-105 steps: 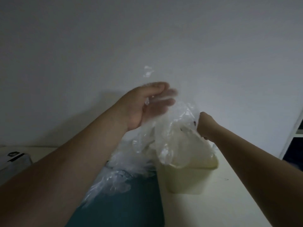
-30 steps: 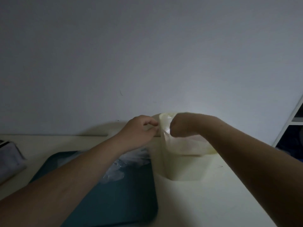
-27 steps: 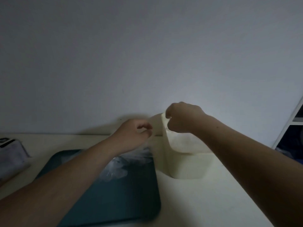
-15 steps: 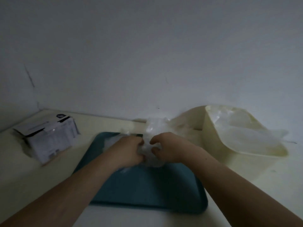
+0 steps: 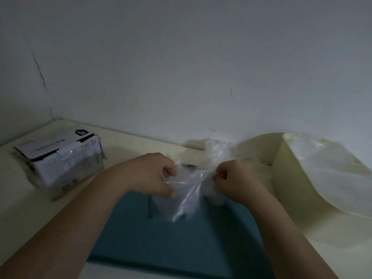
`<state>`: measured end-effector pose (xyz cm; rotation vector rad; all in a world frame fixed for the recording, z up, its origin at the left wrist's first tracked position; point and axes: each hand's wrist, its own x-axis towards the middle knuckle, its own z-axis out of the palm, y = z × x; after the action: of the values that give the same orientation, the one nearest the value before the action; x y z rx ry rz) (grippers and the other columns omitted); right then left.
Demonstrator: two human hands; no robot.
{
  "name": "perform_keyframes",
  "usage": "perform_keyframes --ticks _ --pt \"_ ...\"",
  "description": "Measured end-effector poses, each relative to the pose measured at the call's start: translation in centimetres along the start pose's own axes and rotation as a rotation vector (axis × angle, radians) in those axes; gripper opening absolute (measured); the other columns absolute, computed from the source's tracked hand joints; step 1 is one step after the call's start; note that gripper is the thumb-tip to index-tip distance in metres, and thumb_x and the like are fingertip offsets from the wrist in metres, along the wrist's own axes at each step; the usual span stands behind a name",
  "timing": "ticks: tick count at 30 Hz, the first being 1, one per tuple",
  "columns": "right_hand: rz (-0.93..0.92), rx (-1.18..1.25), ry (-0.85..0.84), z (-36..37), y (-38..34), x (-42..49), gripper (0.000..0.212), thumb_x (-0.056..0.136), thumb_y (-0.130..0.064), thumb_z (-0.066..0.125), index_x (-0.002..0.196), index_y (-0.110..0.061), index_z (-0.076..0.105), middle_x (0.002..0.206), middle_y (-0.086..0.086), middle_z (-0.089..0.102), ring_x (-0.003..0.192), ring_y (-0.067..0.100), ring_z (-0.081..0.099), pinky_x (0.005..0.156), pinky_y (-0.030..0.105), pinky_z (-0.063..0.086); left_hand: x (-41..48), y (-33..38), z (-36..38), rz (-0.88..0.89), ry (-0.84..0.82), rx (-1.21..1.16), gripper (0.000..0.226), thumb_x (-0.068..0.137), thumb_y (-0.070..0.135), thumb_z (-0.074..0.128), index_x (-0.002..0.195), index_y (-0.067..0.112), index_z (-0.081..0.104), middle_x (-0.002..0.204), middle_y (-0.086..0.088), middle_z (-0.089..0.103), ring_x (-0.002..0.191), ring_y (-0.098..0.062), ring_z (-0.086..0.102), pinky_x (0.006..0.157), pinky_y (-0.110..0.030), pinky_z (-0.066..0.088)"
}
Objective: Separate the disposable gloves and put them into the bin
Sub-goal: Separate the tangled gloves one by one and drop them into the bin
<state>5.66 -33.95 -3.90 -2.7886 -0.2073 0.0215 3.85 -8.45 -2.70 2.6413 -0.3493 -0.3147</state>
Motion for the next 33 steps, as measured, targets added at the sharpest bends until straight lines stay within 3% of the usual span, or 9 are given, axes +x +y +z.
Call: perform_keyframes --ticks 4,6,9,12,16,18,21,25,33 --pt "0.019 -0.061 -0.027 -0.5 -0.2 -0.3 0.012 0.096 -0.029 0.058 0.093 -0.026 0.069 0.095 -0.002 0.069 0.087 0.023 0.065 0.064 0.025 0.043 0.0 -0.7 0.0 0.08 0.149 -0.017 0.015 0.089 0.024 0.078 0.077 0.033 0.075 0.077 0.02 0.072 0.072 0.006 0.064 0.07 -0.022 0.049" --pt "-0.066 -0.014 -0.068 -0.9 -0.6 -0.8 0.043 0.094 -0.025 0.06 0.136 -0.026 0.063 0.135 0.0 0.064 0.121 0.024 0.061 0.093 0.026 0.049 0.2 -0.3 0.1 0.093 0.237 -0.09 0.02 0.09 0.023 0.076 0.07 0.024 0.073 0.069 0.012 0.071 0.064 -0.002 0.063 0.064 -0.026 0.05" --pt "-0.264 0.209 -0.059 -2.1 -1.8 -2.1 0.075 0.088 -0.019 0.071 0.157 -0.024 0.041 0.155 -0.008 0.046 0.143 0.011 0.043 0.112 0.017 0.031 0.0 0.7 -0.3 0.112 0.426 -0.268 0.014 0.087 0.023 0.077 0.073 0.02 0.073 0.074 0.009 0.074 0.072 -0.013 0.07 0.066 -0.03 0.054" --pt "-0.32 0.37 0.019 -2.3 -3.4 -3.1 0.085 0.082 -0.041 0.085 0.155 -0.035 0.042 0.143 -0.027 0.047 0.132 -0.01 0.042 0.103 0.005 0.031 -0.9 2.2 -0.9 0.197 0.553 -0.334 0.01 0.092 0.024 0.075 0.082 0.025 0.073 0.082 0.017 0.072 0.074 0.0 0.066 0.062 -0.013 0.044" --pt "-0.367 0.592 0.29 -2.3 -4.3 -3.2 0.008 0.093 -0.03 0.076 0.1 -0.033 0.076 0.092 -0.022 0.074 0.086 -0.004 0.067 0.077 0.018 0.051 -2.2 4.4 -1.6 0.352 0.651 -0.486 0.006 0.094 0.024 0.073 0.098 0.028 0.072 0.097 0.018 0.074 0.094 0.001 0.068 0.073 -0.015 0.048" --pt "-0.321 0.827 0.383 -3.0 -4.2 -3.2 0.015 0.097 -0.02 0.072 0.084 -0.022 0.077 0.078 -0.008 0.077 0.075 0.01 0.072 0.071 0.027 0.056 -2.1 4.3 -1.8 0.285 0.745 -0.536 0.031 0.088 0.041 0.081 0.116 0.036 0.068 0.112 0.021 0.072 0.11 0.001 0.065 0.08 -0.021 0.051" --pt "-0.165 1.245 0.172 -4.4 -3.9 -3.6 0.019 0.095 -0.022 0.07 0.096 -0.004 0.076 0.087 0.016 0.078 0.078 0.03 0.075 0.075 0.043 0.063 -2.2 3.8 -1.9 0.1 0.654 -0.725 0.076 0.063 0.068 0.088 0.129 0.041 0.063 0.117 0.02 0.073 0.114 0.001 0.066 0.087 -0.024 0.052" --pt "-0.038 1.432 -0.222 -4.2 -3.9 -3.7 0.026 0.096 -0.027 0.066 0.102 -0.003 0.072 0.09 0.023 0.069 0.072 0.03 0.068 0.061 0.038 0.058 -1.5 4.1 -0.4 0.036 0.275 -1.166 0.043 0.073 0.037 0.089 0.106 0.011 0.08 0.11 -0.014 0.078 0.105 -0.032 0.075 0.095 -0.043 0.061" --pt "-0.008 1.113 0.183 -3.1 -2.0 -2.4 0.029 0.104 -0.027 0.061 0.082 -0.012 0.073 0.049 0.003 0.048 0.039 0.014 0.035 0.04 0.021 0.031 -1.6 3.3 -0.7 0.035 0.444 -0.983 0.01 0.095 0.019 0.075 0.088 0.013 0.077 0.069 -0.006 0.069 0.044 -0.01 0.048 0.042 -0.021 0.038"
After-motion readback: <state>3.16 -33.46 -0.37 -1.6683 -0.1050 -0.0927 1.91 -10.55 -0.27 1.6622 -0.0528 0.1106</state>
